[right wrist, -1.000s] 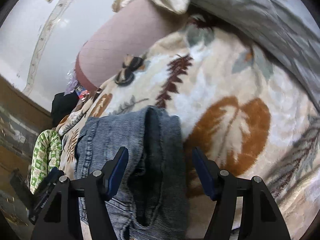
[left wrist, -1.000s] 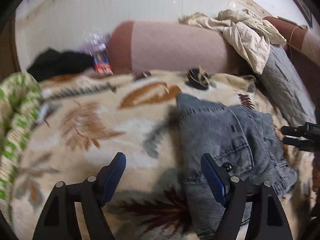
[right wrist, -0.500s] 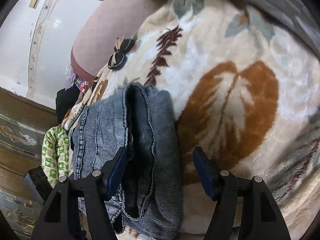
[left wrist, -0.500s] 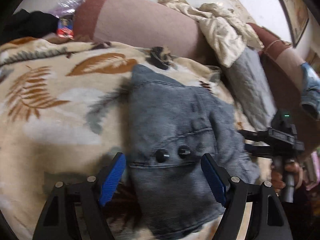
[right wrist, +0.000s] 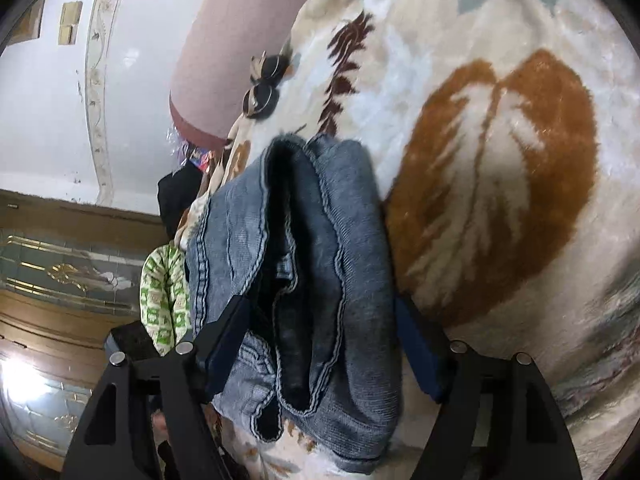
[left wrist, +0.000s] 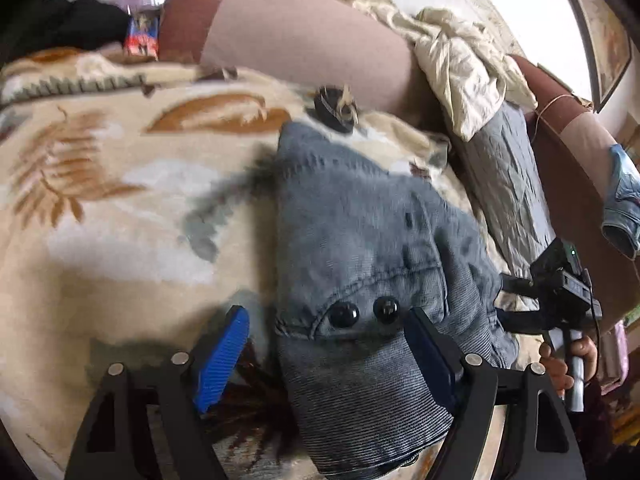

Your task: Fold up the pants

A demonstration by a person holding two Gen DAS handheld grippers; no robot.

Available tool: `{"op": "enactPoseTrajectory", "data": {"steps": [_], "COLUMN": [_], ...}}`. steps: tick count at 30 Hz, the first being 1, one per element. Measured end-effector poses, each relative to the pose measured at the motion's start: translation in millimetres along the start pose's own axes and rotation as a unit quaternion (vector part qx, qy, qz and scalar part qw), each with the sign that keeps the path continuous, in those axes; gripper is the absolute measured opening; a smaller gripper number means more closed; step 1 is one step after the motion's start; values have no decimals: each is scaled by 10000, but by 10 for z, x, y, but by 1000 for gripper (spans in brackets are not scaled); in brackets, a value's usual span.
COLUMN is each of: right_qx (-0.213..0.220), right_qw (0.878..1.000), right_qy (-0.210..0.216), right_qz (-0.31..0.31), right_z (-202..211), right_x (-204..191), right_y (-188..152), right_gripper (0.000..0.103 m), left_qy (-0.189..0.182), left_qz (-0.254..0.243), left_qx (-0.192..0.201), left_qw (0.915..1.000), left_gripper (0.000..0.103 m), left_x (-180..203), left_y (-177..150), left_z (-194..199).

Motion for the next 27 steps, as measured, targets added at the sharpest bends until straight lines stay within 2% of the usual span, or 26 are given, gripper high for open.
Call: {"op": "enactPoseTrajectory", "data": {"steps": [2,3,9,14,16,20,24,27], "right_qx": [-38,-37,-3,5,-10,10,75,213], "right_qw": [10000,10000,9997,9986,9971,9960,9975,9997], "right_qy": [57,80,221,510,725,780,594,-19], "right_qz": [-3,-8,-76,-165,-239,-427,-377,110], "right_z": [-25,-28,-48,-68,-52,-52,-85,-168], "right_x": [-26,-33,-59,-120,-157,-98,-109,-259], "right_y": [-7,-9,-3,-19,-25,-39,-37,-97], "right_gripper": [78,79,81,84,84,84,85,85], "left_qy": [-245,-273,-505,-568,-634,-622,-549,-534], "left_qz": [74,89,326,277,295,228,199,198], "left_qx": [-278,-295,-237,-179,-146,-133,-87,-26], "left_qw": [9993,9992,9979,9978,9974,9977,9983,9984], "left_gripper": [83,84,85,84,81,78,75,66], "left_x": [28,45,50,122,139,159,172,178], "left_y": [-61,-78,-88,-98,-101,-107,-123,-135], "left_z": [-124,-155,-126,-122,-109,-131,-155,-140]}}
Point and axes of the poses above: each gripper's, at about its wrist camera, not at the fingertips, and z roughly against the way its jaws point, x to its right, y to its top, the point moved 4 cm from there along -z, roughly the way its jaws point, and after that the axes turned 4 degrees about -y, right-handed, at the moved point
